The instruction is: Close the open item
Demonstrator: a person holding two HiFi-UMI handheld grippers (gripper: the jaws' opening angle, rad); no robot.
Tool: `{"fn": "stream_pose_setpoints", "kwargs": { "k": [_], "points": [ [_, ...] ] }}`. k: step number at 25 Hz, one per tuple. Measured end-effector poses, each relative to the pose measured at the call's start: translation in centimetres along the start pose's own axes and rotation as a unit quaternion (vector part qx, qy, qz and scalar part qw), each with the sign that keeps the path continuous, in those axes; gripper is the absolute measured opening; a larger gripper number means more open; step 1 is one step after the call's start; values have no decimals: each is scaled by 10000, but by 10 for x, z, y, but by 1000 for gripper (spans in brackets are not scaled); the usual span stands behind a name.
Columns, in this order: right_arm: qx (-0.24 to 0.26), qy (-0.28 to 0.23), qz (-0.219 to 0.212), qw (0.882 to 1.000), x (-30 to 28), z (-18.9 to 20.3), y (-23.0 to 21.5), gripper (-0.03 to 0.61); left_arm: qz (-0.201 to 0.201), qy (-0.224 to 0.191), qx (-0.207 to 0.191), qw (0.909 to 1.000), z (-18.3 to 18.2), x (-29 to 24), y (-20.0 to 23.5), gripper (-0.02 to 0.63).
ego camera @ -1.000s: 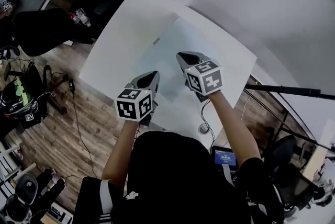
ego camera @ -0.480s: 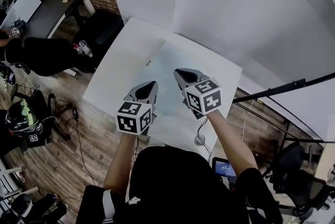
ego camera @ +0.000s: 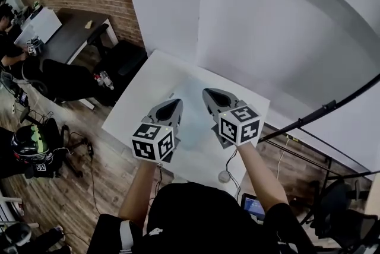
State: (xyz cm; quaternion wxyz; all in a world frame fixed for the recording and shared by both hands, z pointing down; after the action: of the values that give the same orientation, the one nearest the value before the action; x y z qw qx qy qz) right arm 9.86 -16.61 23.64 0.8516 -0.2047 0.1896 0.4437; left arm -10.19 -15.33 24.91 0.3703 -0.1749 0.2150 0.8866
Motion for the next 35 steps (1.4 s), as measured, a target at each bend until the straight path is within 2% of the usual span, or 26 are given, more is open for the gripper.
{"fn": "stream_pose_setpoints", "kwargs": {
  "k": [10,14,22,26,35],
  "points": [
    [317,-778,203,9963,48,-31,8,38,-53,-473,-449,9979,-42,18,-26,11],
    [434,-1030,338,9932,59,-47,7,38,4,-604,-515,9968,-58,17,-29,11],
    [380,-1225,358,9911,74,-51,1,38,-74,-871,-679,9939,-73,21,-39,11],
    [468,-1311,439,9893,78,-51,2,38,-148,-971,-614,9933,-72,21,-41,11],
    [523,-1384,475,9879,76,-54,5,38,-179,-851,-575,9946,-71,21,-40,11]
  ]
}}
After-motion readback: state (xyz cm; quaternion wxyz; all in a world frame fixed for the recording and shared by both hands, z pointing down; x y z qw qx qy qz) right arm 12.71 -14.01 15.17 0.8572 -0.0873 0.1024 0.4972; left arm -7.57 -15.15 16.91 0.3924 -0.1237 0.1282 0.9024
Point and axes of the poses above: the fingertips, and each gripper's own axes: x backward along the fingers, y to its left, z out of its underside, the point moved 10 cm from there along x, backward along the fingers, and after that the axes turned 15 degrees about y, right-handed, at the moved point
